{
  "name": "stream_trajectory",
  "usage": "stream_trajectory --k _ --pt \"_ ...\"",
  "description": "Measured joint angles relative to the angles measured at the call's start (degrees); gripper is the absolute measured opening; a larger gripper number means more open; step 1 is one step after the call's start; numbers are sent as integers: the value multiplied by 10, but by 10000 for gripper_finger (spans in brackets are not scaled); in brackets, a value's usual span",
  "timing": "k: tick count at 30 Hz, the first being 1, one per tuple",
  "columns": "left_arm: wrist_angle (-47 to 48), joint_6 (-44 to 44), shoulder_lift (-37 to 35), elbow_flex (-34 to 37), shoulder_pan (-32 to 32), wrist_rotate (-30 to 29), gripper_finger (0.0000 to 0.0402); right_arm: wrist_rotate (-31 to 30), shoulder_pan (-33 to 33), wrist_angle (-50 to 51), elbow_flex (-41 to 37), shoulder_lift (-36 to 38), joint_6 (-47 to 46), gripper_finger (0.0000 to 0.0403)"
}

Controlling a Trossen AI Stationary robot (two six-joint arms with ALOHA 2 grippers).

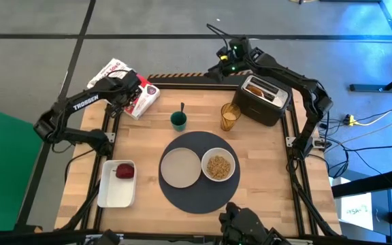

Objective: Arrange a breakfast setting
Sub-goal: Adjust the cereal box

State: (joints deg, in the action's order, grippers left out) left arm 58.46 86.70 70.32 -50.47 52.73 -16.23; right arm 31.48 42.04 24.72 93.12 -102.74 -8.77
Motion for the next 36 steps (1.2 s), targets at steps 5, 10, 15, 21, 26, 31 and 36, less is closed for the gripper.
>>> stream_trajectory --k 5,10,15,21,26,31,36 --pt "-39 -8 0 33 43 10 239 0 0 19 0 0 8 234" --pt "-36 -18 0 46 57 23 238 -18 0 46 0 0 30 234" --pt "-83 -21 0 84 78 11 238 -30 0 50 0 0 32 234" --pt "-232 -58 -1 150 101 15 238 -30 0 52 0 0 33 234" --pt "-279 -48 -2 186 104 19 221 -25 0 65 0 0 32 234" --pt "-290 -46 -2 205 104 13 142 -25 0 76 0 0 32 234" --pt "-314 -62 0 208 102 9 33 -25 0 77 0 0 32 234"
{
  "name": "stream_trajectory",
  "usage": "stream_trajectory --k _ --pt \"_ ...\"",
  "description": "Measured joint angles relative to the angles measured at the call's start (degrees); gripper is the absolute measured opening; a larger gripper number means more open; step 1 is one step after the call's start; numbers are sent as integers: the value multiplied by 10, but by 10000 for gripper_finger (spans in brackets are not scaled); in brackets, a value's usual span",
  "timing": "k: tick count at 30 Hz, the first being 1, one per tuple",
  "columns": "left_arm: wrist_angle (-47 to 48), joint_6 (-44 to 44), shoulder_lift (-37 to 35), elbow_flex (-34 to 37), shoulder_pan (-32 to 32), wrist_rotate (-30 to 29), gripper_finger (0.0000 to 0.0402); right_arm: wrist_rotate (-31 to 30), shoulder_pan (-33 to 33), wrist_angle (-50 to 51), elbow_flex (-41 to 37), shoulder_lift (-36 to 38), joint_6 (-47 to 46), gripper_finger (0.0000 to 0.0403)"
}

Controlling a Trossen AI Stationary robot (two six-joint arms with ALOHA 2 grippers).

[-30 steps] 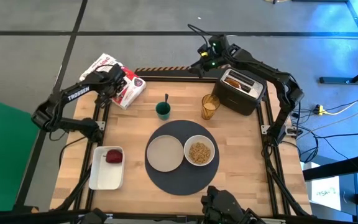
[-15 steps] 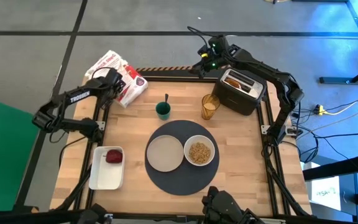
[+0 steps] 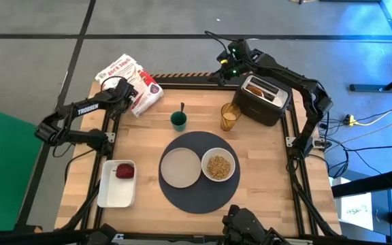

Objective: Arrange a breakfast setting
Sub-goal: Adjust the cereal box

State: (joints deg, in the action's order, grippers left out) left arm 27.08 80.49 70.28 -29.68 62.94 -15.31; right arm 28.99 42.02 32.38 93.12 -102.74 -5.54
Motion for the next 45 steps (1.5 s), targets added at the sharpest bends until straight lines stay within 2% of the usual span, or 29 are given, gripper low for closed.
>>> stream_trajectory --k 2,7,12,22,34,39,45 --pt "-10 -3 0 1 0 -1 15 0 0 0 0 0 0 234" --pt "-19 -3 -1 -4 -8 -1 16 0 0 -2 0 0 0 234" --pt "-18 -17 -28 -29 -50 -26 13 2 0 -28 0 0 1 234" --pt "-19 -219 -138 -97 -113 -150 9 55 0 -126 0 0 0 234" --pt "-56 -418 -254 -101 -164 -173 2 78 -5 -255 0 -33 -23 234" --pt "-108 -489 -314 -101 -195 -160 2 115 -8 -299 0 -68 -116 254" --pt "-153 -581 -372 -102 -213 -41 2 156 -8 -415 0 -75 -191 332"
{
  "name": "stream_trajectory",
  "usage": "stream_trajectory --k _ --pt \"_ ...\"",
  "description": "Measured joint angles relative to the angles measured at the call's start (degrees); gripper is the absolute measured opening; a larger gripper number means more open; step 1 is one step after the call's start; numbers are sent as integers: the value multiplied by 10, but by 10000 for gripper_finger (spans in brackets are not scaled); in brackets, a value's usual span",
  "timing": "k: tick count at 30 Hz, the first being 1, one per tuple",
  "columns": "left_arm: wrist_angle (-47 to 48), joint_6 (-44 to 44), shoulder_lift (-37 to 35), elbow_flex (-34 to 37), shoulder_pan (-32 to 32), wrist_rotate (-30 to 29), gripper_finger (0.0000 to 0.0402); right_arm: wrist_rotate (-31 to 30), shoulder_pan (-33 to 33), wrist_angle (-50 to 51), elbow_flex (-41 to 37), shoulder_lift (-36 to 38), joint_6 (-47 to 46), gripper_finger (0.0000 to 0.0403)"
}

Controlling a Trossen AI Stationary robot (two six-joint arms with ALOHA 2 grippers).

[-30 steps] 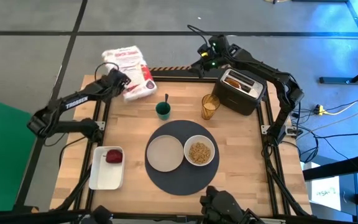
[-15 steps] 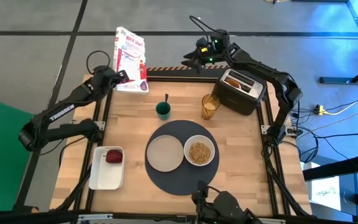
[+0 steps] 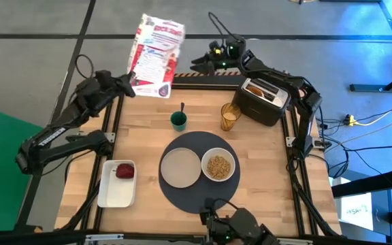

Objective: Arrange a breakfast setting
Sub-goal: Adjust the cereal box

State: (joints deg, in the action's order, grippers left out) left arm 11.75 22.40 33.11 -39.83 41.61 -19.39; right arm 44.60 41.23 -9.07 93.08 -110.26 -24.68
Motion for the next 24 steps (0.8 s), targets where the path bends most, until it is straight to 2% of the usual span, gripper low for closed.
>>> stream_trajectory --k 3,5,9,12,14,16,18,20,21,24 --pt "-12 -31 -18 0 -5 69 2 -1 -3 -55 8 1 -47 363" --pt "-23 -43 -26 0 -7 100 2 -23 -8 -60 20 2 -55 371" --pt "-46 -63 -37 -1 -10 137 2 -28 -17 -58 43 3 -57 368" --pt "-51 -76 -36 -1 -9 162 2 -8 -28 -59 60 3 -51 348" --pt "-47 -83 -36 -1 -9 171 2 6 -37 -58 72 3 -37 315" --pt "-42 -85 -35 -1 -9 170 2 15 -47 -55 85 3 -14 255" --pt "-39 -85 -35 -1 -9 152 2 15 -58 -53 98 3 19 169" --pt "-31 -79 -36 -1 -9 129 14 17 -68 -43 108 3 63 65" --pt "-28 -80 -36 -1 -9 118 24 17 -73 -38 110 3 91 36" --pt "-27 -90 -36 -1 -9 107 63 -2 -85 -21 116 3 169 23"
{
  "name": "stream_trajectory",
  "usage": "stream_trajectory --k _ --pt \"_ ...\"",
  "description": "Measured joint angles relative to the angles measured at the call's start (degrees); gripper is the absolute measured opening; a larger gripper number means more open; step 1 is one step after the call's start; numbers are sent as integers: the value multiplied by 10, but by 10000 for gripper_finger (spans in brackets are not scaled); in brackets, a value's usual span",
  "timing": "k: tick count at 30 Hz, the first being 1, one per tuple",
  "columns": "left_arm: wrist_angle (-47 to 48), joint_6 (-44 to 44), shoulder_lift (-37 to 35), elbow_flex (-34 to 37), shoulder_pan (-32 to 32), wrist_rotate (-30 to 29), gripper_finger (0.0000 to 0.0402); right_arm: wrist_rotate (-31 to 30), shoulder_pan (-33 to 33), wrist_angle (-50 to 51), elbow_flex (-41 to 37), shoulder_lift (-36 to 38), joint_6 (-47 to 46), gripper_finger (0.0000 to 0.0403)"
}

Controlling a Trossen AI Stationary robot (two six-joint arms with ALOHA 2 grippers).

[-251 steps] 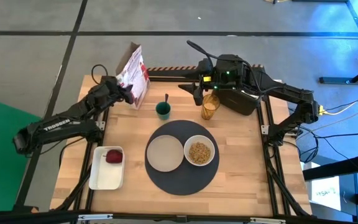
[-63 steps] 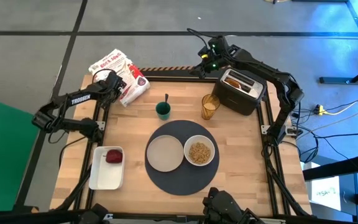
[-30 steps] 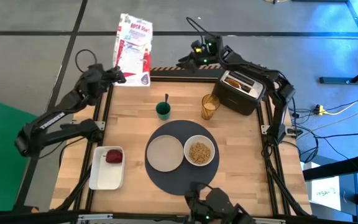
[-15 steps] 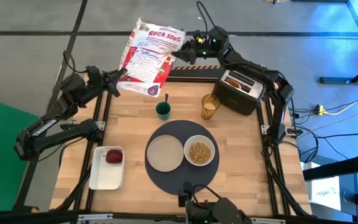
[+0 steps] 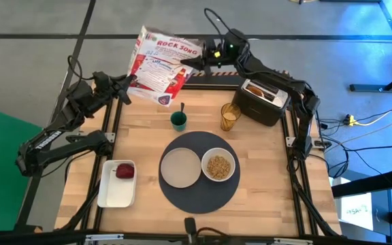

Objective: Arrange a breakfast setting
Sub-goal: Adjust the cereal box

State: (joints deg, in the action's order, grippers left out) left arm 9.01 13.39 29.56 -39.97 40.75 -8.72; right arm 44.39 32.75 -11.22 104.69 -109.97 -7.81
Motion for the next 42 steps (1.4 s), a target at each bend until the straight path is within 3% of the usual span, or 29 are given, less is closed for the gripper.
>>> stream_trajectory --k 7,12,20,34,38,42 --pt "-3 -3 -3 -8 0 32 169 -18 -11 75 41 -1 154 5" --pt "-6 -6 -3 -54 -1 69 236 -36 -11 149 94 -1 247 2" --pt "-10 -28 67 -184 -1 153 285 -75 -12 188 108 -1 325 1" --pt "52 -217 283 -359 -1 253 273 -64 -13 249 108 -5 354 0" --pt "88 -269 321 -391 -3 258 210 -65 -13 250 108 -5 354 0" --pt "95 -273 334 -405 -2 243 92 -68 -12 248 108 -5 356 8"
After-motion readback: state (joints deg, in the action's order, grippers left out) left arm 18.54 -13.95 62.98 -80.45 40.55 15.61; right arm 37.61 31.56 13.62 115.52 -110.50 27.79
